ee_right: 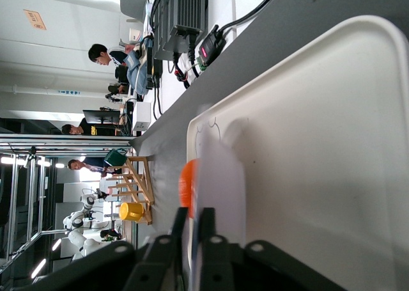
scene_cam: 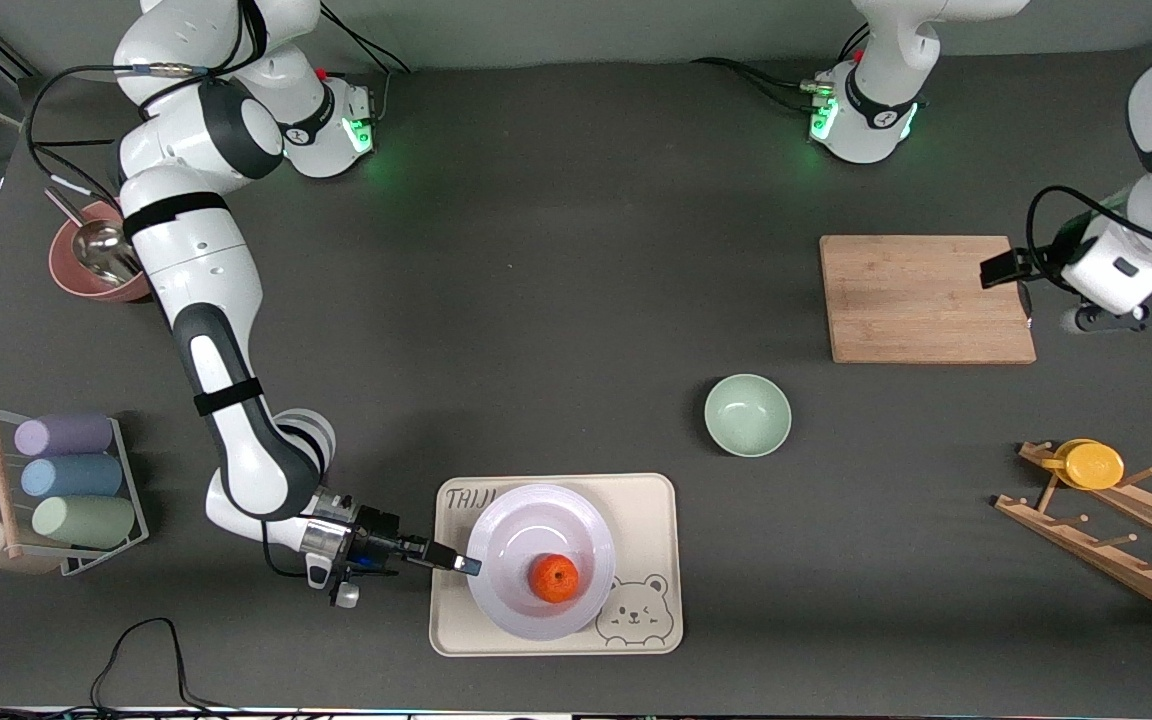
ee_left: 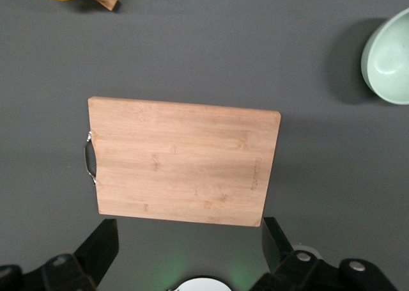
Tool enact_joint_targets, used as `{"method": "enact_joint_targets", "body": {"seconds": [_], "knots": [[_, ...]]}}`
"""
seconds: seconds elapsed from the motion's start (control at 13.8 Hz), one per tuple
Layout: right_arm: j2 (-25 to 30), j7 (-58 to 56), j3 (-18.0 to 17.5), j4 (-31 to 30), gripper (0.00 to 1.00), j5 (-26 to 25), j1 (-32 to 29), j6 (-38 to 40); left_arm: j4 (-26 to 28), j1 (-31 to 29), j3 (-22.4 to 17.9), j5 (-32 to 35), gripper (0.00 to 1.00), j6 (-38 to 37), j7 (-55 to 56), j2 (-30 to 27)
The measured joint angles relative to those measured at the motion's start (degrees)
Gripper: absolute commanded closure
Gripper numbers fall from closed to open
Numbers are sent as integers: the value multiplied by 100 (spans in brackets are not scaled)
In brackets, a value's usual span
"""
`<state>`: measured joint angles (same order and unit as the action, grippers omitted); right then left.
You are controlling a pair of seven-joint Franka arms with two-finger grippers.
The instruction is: Place orange and plate with both arms
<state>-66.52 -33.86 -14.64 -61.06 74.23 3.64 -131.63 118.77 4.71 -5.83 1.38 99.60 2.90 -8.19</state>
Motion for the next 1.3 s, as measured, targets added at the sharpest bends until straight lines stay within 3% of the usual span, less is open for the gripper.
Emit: {"method": "enact_joint_targets", "body": {"seconds": [0.14,0.29,0.51,0.72,0.94,1.09,1.3], "knots": [[-2,0,0,33,0,-276,3,-4,-40,-418,619,4,0,-139,15,-308],[10,74,18,120,0,-1108,0,-11,-334,-642,938,11,0,-343,21,-478],[243,491,419,334,0,-2689,-25,442,-804,-687,955,27,0,-514,18,-444],[860,779,1100,411,0,-3535,-22,1643,-1075,-490,816,174,0,-524,16,-251],[1962,1246,2043,181,0,-4335,-31,3004,-1165,-136,442,235,0,-525,12,-144],[3060,1636,2268,-682,0,-5086,-76,3177,-1240,-137,434,241,0,-528,7,-137],[4690,2492,2282,-2128,0,-6374,-41,3194,-1349,-163,559,241,0,-626,7,-125]]}}
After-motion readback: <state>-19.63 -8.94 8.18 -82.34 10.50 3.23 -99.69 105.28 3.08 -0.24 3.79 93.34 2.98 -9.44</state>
